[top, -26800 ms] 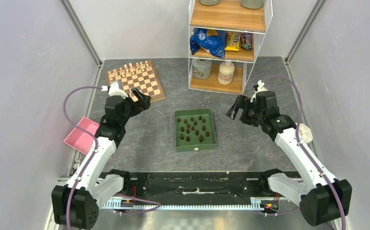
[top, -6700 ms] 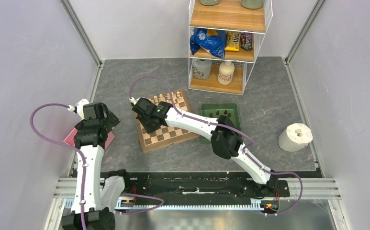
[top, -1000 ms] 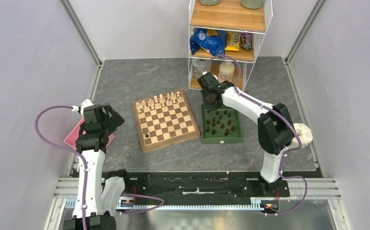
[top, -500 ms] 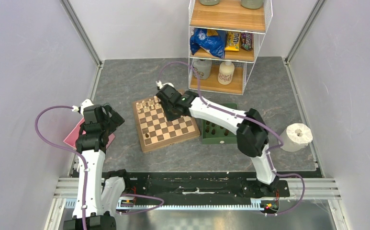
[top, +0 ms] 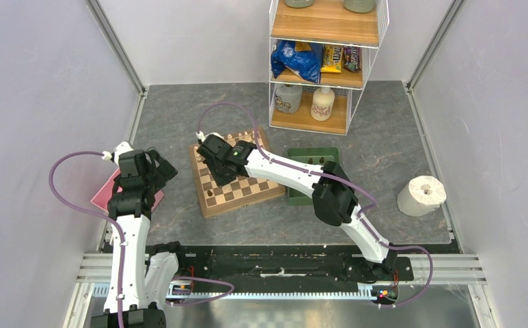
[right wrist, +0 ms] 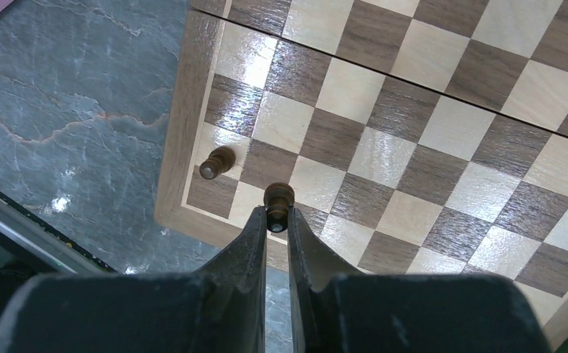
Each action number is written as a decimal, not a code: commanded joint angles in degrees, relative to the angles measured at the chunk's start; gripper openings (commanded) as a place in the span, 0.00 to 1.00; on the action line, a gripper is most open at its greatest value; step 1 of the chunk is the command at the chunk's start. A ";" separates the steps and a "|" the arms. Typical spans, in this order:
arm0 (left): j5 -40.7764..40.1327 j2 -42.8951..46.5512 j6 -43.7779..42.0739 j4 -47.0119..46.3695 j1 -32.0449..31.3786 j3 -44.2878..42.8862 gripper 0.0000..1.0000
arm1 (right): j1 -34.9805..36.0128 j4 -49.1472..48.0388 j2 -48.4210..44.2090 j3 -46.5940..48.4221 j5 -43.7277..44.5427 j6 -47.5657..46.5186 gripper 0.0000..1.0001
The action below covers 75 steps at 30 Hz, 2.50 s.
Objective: Set up the chess pieces on the board
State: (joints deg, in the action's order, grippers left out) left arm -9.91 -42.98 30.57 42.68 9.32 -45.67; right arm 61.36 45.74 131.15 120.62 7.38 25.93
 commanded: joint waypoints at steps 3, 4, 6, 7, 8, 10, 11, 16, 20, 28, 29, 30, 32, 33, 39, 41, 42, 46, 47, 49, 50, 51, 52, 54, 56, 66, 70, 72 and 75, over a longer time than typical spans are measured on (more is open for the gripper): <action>-0.06 0.81 1.21 -2.05 0.48 -0.12 0.99 | 0.64 2.90 3.19 6.00 -0.19 -0.21 0.13; -0.03 0.86 1.25 -1.99 0.41 -0.12 0.99 | 0.75 3.05 3.59 6.50 -0.20 -0.30 0.13; 0.07 0.87 1.25 -1.98 0.43 -0.12 0.99 | 0.78 3.55 4.39 7.31 -0.27 -0.51 0.13; 0.15 0.82 1.25 -1.99 0.42 -0.12 0.99 | 0.78 3.74 4.74 7.64 -0.30 -0.62 0.13; 0.22 0.80 1.25 -1.99 0.43 -0.12 0.99 | 0.74 3.79 5.01 7.87 -0.31 -0.72 0.13; 0.27 0.87 1.25 -1.99 0.46 -0.12 0.99 | 0.78 3.92 5.47 8.31 -0.50 -0.94 0.13; 0.33 0.81 1.25 -2.01 0.43 -0.12 0.99 | 0.79 3.92 5.64 8.40 -0.55 -0.97 0.13; 0.48 0.84 1.34 -2.08 0.41 -0.05 0.99 | 0.87 4.23 6.73 9.62 -1.43 -0.97 0.13; 0.36 0.85 1.46 -2.07 0.43 -0.04 0.99 | 1.04 4.36 7.25 10.29 -1.80 -1.10 0.14; 0.51 0.79 1.43 -2.09 0.43 -0.04 0.99 | 1.48 4.45 7.95 10.71 -2.18 -1.13 0.14; 0.43 0.81 1.43 -2.07 0.39 -0.03 0.99 | 1.48 4.45 8.02 10.85 -2.23 -1.14 0.14; 0.51 0.81 1.43 -2.12 0.44 -0.03 0.99 | 1.56 4.51 8.15 10.91 -2.16 -1.09 0.15; 0.59 0.87 1.47 -2.10 0.46 -0.03 0.99 | 1.57 4.54 8.33 10.95 -1.98 -1.08 0.15; 0.60 0.86 1.43 -2.07 0.43 -0.03 0.99 | 1.57 4.61 8.48 11.04 -1.81 -1.08 0.15; 0.60 0.84 1.44 -2.10 0.48 0.03 0.99 | 1.57 4.80 8.85 11.48 -1.25 -1.39 0.18; 0.59 0.75 1.43 -2.18 0.42 0.05 0.99 | 1.56 4.85 9.10 11.73 -1.11 -1.49 0.19; 0.58 0.78 1.43 -2.17 0.43 0.02 0.99 | 1.57 4.89 9.12 11.83 -0.99 -1.51 0.19; 0.54 0.68 1.42 -2.20 0.39 0.03 0.99 | 1.57 4.83 9.05 11.92 -1.33 -1.61 0.26; 0.63 0.67 1.38 -2.27 0.42 0.05 0.99 | 1.57 4.80 9.00 11.92 -1.40 -1.59 0.29; 0.68 0.63 1.41 -2.27 0.41 0.05 0.99 | 1.56 4.80 8.94 12.05 -1.61 -1.65 0.30; 0.73 0.62 1.41 -2.30 0.43 0.01 0.99 | 1.57 4.80 8.89 12.09 -1.73 -1.72 0.31; 0.67 0.61 1.42 -2.27 0.44 0.05 0.99 | 1.57 4.80 8.70 12.16 -1.76 -1.72 0.33; 0.68 0.56 1.42 -2.26 0.43 0.03 0.99 | 1.57 4.72 8.37 12.10 -1.88 -1.69 0.34; 0.77 0.48 1.45 -2.25 0.39 0.05 0.99 | 1.57 4.01 7.43 11.54 -1.86 -1.69 0.36; 0.77 0.39 1.40 -2.25 0.43 0.02 0.99 | 1.46 3.49 6.26 11.22 -2.15 -1.69 0.40; 0.86 0.12 1.34 -2.30 0.45 -0.04 0.99 | -0.69 -0.34 -7.81 1.16 1.71 -2.82 0.45; 1.05 -0.07 1.33 -2.25 0.43 -0.03 0.99 | -6.12 -2.49 -16.02 -10.34 4.38 -1.76 0.45; 1.08 0.02 1.34 -2.25 0.42 0.01 0.99 | -10.55 -3.84 -20.49 -17.02 4.71 -0.51 0.46; 1.28 0.00 1.33 -2.42 0.45 0.05 0.99 | -18.37 -6.29 -26.07 -26.45 4.17 1.53 0.46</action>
State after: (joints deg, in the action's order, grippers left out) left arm -9.85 -43.11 30.65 42.65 9.32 -45.67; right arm 52.29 42.87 111.26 103.37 9.13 24.73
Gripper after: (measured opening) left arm 0.993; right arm 0.457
